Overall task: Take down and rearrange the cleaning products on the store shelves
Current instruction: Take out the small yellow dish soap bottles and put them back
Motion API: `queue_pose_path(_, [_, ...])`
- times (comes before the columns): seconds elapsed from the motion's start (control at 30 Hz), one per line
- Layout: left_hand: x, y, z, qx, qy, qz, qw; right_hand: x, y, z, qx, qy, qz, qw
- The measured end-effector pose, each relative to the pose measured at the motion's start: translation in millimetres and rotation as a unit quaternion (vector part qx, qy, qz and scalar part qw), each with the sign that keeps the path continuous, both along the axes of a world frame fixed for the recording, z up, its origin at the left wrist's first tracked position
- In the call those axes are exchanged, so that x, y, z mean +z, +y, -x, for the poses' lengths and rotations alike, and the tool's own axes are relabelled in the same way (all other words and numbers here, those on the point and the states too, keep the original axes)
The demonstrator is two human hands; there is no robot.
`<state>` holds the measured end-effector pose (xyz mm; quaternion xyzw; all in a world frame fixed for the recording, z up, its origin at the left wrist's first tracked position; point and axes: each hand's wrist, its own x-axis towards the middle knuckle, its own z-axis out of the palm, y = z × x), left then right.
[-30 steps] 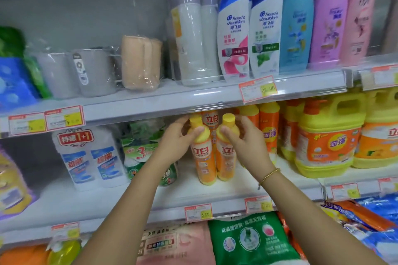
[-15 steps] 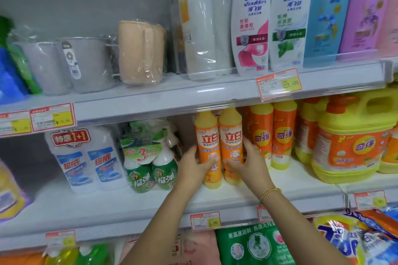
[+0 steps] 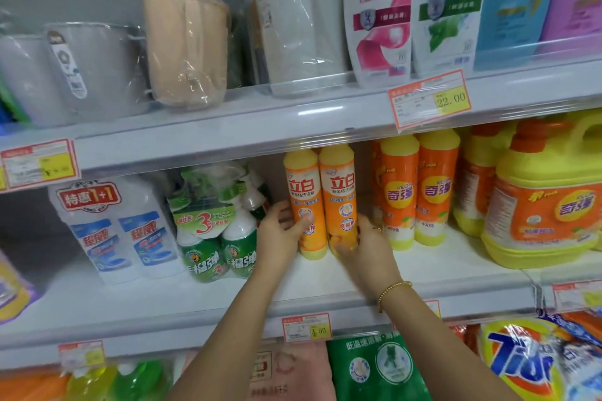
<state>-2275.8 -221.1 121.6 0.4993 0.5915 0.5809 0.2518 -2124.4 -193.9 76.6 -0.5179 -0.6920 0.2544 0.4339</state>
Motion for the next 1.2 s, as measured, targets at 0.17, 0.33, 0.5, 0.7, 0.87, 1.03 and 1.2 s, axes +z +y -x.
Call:
queue_pose_path(0.17, [-1.5, 5.9, -3.3, 0.021, -0.004, 0.009, 1.0, -4.6, 6.8, 1.5, 0.005, -0.032, 0.016, 0.999])
queue_pose_path(0.33, [0.2, 8.8, -6.0, 0.034, -0.007, 0.01, 0.999, -2.1, 10.1, 3.2, -0.016, -0.071, 0.021, 0.997])
queue_pose_path(0.5, [-1.5, 9.3, -6.5, 0.028, 0.022, 0.026, 0.999, 2.8, 15.8, 8.4, -0.046, -0.105, 0.027, 0.993])
queue_pose_path(0.7, [-11.1, 15.9, -1.1, 0.021, 0.034, 0.06, 0.997, 1.6, 22.3, 12.2, -0.061, -0.11, 0.024, 0.992])
queue_pose_path(0.87, [-11.0, 24.2, -1.0, 0.031, 0.051, 0.078, 0.995, 1.9, 24.2, 11.5, -0.058, -0.124, 0.016, 0.99])
queue_pose_path(1.03, [-10.7, 22.7, -1.1, 0.028, 0.055, 0.085, 0.994, 2.6, 23.0, 11.8, -0.054, -0.135, 0.024, 0.989])
queue_pose_path(1.2, [0.2, -20.3, -25.0, 0.067, 0.095, 0.029, 0.993, 44.0, -10.0, -19.1, -0.002, -0.194, 0.023, 0.981])
